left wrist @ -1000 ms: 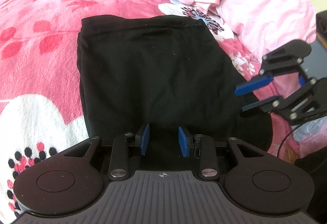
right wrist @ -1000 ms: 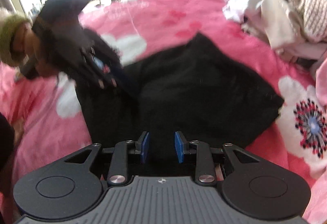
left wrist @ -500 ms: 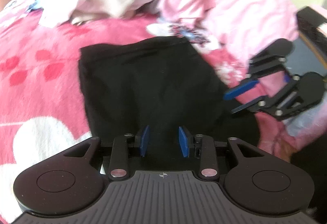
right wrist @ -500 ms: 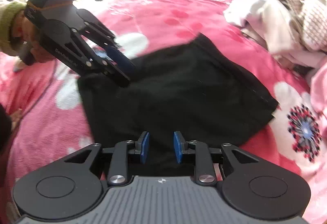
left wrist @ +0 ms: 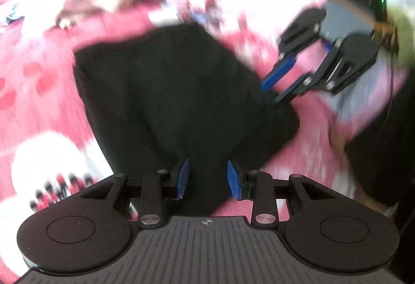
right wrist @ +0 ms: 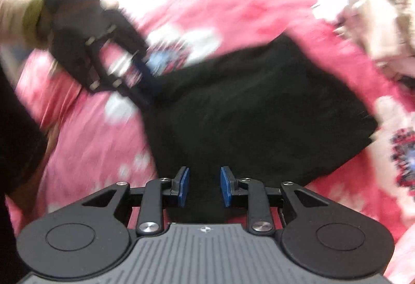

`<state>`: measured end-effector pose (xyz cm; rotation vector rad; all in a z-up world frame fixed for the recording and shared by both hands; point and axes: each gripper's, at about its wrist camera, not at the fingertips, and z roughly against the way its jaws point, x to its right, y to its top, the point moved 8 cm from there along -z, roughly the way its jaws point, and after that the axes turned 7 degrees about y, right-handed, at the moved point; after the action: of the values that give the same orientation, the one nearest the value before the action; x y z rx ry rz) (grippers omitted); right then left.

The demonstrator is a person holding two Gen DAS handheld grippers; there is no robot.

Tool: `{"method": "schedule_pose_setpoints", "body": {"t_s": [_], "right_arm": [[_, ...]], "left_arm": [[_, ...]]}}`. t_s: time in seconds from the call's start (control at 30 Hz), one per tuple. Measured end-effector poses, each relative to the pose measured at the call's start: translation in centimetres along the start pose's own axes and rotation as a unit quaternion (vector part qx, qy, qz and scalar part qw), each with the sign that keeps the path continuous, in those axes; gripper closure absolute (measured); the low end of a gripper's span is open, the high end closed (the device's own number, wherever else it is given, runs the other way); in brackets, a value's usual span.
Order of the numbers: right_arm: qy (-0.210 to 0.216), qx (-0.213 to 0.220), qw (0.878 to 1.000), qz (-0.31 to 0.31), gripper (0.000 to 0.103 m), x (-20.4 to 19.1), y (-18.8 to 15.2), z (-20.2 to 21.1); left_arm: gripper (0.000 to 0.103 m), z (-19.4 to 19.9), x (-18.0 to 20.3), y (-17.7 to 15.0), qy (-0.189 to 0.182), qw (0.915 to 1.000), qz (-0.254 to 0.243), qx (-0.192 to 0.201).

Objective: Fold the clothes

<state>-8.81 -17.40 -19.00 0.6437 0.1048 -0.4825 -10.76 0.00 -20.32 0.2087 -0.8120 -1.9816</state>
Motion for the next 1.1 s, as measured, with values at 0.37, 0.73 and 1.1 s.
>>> {"method": "schedule_pose_setpoints", "body": {"t_s": [0.37, 0.73, 1.1], "right_arm": [[-0.14, 0.001, 0.98, -0.144, 0.072, 9.4, -1.7, 0.4], [-0.181, 0.048, 0.972, -0.142, 0.078, 13.0, 3.9, -1.9], [-0.119, 0.093, 0.981, -0.125, 0.084, 13.7, 9.3, -5.6]], "left_arm": [[0.067, -5.3, -4.4, 1.9, 0.055, 0.9925, 0.105, -0.03], [0.067, -8.1, -4.8, 3.4, 0.064, 0.9859, 0.146, -0.051], [0.061, -8.5, -4.3, 4.4, 0.105, 0.978, 0.144, -0.108]]}}
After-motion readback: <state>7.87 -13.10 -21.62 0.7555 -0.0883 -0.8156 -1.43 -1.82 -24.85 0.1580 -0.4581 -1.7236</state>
